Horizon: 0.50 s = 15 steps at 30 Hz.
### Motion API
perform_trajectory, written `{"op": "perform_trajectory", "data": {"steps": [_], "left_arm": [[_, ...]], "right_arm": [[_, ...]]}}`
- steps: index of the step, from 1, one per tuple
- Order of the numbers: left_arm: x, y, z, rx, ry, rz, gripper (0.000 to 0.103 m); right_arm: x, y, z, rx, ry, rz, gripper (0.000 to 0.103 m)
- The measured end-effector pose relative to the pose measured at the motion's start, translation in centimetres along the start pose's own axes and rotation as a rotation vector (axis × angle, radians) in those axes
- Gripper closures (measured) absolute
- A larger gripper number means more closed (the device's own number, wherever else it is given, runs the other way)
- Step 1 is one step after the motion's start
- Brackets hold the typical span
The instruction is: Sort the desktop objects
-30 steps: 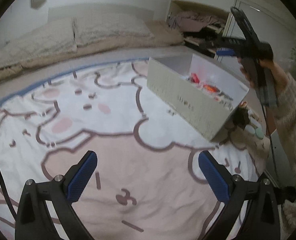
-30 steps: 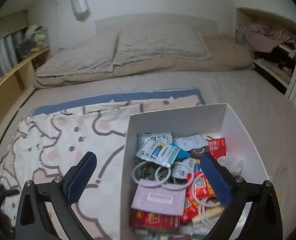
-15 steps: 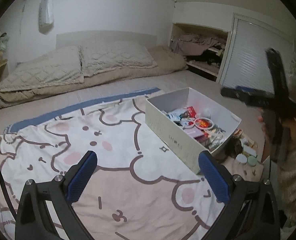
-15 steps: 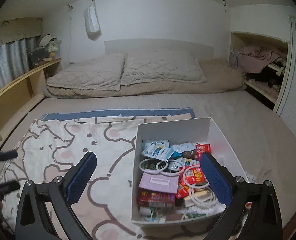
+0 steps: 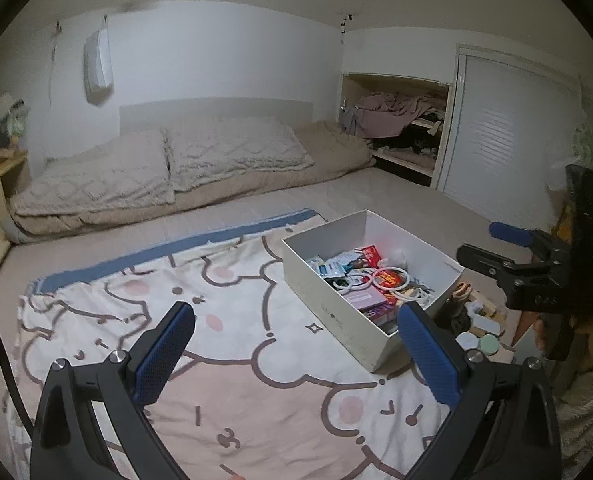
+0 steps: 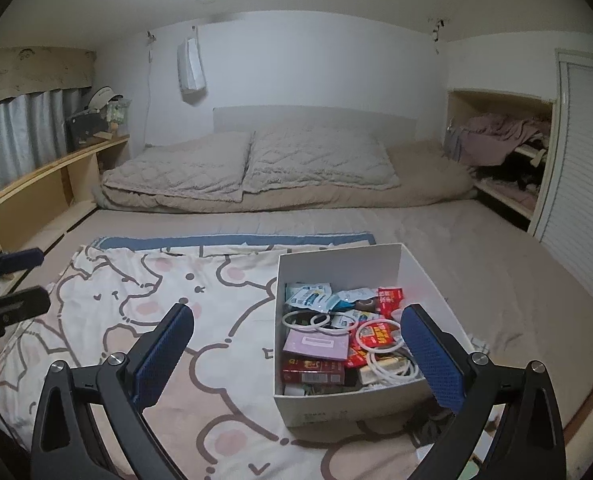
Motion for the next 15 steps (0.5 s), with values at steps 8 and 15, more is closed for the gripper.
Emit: {"op": "perform_trajectory", "data": {"steps": [8, 15], "left_arm": [[-1.0, -0.6, -1.0, 0.006, 0.041, 0.008, 0.001], [-1.3, -1.3, -1.2, 0.017, 0.05, 0.006, 0.001]], "right_arm": [[0.4, -1.0, -2.8, -0.034, -0.035, 0.001, 0.0], [1.0, -2.0, -4.5, -0.052, -0.065, -0.014, 0.0]]}}
Point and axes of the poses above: each gripper's, at about its wrist camera, not at the fingertips, and z roughly the way its jaws point, x to its left, y to its top, the point moved 6 cm from there along z, roughly the way its jaws point, and after that the axes turned 5 degrees about x, right-handed, at the moved point
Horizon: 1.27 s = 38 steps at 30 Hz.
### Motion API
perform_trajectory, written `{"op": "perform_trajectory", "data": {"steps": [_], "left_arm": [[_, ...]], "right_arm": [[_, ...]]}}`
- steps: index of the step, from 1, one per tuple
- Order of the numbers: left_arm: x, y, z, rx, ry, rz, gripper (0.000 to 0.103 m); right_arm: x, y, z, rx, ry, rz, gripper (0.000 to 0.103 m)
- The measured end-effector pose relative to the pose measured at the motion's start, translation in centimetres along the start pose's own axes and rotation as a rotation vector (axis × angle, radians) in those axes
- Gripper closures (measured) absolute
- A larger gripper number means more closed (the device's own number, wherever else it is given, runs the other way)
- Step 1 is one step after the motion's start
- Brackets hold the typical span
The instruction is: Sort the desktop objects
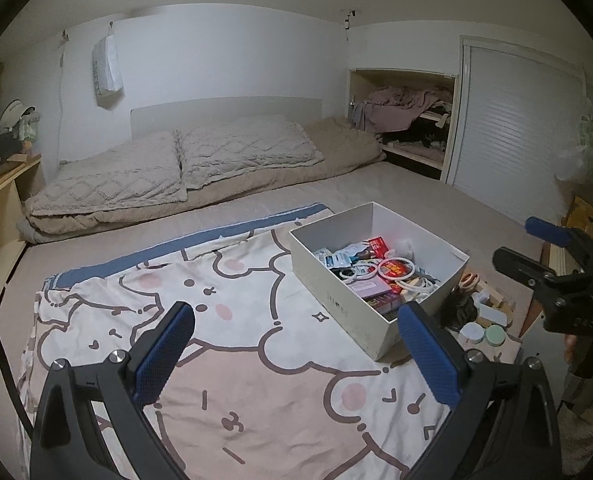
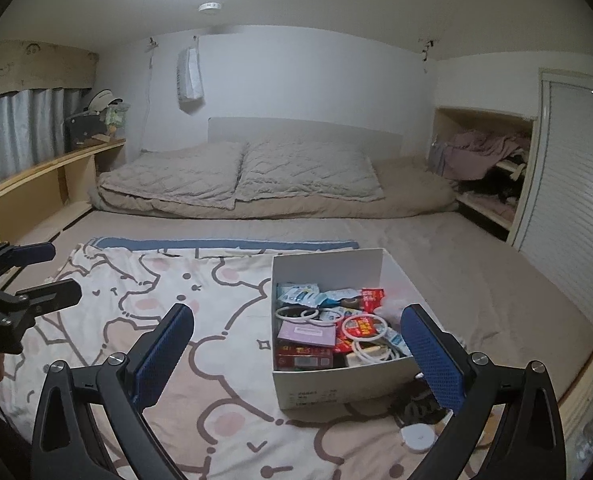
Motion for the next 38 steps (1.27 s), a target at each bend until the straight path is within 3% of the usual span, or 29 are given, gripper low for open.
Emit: {"op": "perform_trajectory", "data": {"steps": [15, 38], "left_arm": [[-1.1, -1.3, 0.3, 0.023, 0.036, 0.036, 0.001], [-0.7, -1.5, 0.3, 0.018, 0.051, 0.031, 0.001]], "right_arm": [[0.0, -2.3, -0.7, 0.017, -0.007, 0.01, 0.0], [0.0, -2.9, -0.5, 0.044, -0.009, 0.011, 0.0]]}}
Point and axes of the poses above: each gripper's, at about its wrist camera, not at the fingertips, and z roughly the way its jaws point, x to its left, y to its top, the point moved 6 cm from there along z, roughly the way its jaws point, and after that the axes turned 5 degrees about x, right-handed, at the moved point
